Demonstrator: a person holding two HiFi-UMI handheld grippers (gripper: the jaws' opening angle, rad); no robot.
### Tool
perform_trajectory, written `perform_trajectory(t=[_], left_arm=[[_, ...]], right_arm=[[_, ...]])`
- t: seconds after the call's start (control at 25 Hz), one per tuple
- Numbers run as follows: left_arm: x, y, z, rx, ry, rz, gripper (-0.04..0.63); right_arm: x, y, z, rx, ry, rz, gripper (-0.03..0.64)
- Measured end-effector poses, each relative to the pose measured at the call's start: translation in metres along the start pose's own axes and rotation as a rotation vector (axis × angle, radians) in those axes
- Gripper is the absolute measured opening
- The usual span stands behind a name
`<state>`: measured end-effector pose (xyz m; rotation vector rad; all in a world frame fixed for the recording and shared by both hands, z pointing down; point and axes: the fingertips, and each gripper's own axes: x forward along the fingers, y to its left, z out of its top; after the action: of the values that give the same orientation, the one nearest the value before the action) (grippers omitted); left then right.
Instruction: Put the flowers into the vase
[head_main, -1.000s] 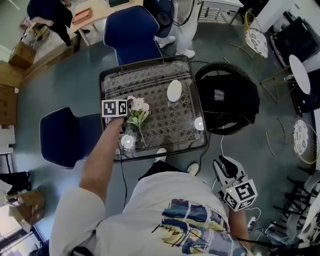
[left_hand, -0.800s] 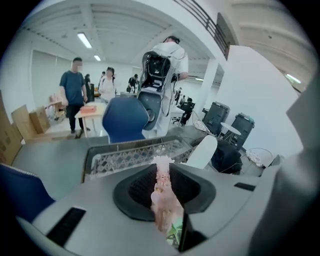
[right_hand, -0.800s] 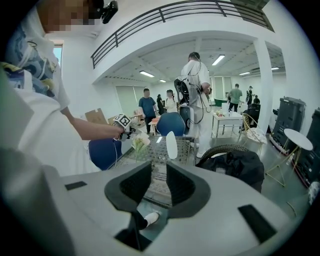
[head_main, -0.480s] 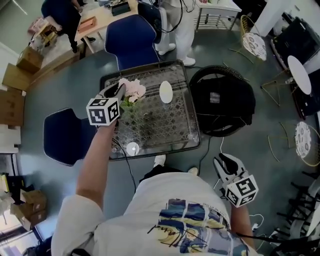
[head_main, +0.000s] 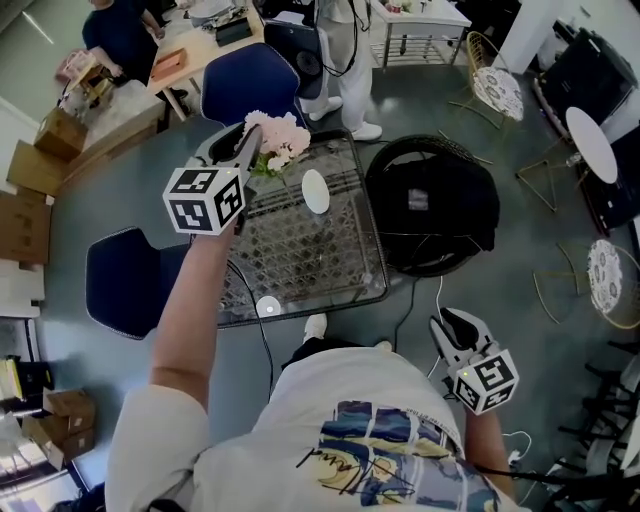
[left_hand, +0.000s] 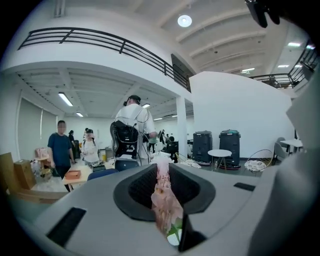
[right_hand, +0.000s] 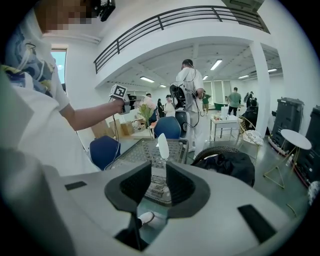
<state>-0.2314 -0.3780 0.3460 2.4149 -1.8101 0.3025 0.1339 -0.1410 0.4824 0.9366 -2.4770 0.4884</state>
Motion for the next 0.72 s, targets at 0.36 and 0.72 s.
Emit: perform_trajectory(t=[0.36, 0.72], left_arm=[[0.036, -0.028, 0.026, 0.071, -0.061, -0.033, 0.08], [0.064, -0.031, -0.014, 0.07, -0.065, -0.06, 0.08]], right_arm=[[-0.008, -0.01, -0.002, 0.02, -0.001, -0.045, 0.087], [-0.009, -0.013, -0.008, 0.052, 0.017, -0.091, 0.087]])
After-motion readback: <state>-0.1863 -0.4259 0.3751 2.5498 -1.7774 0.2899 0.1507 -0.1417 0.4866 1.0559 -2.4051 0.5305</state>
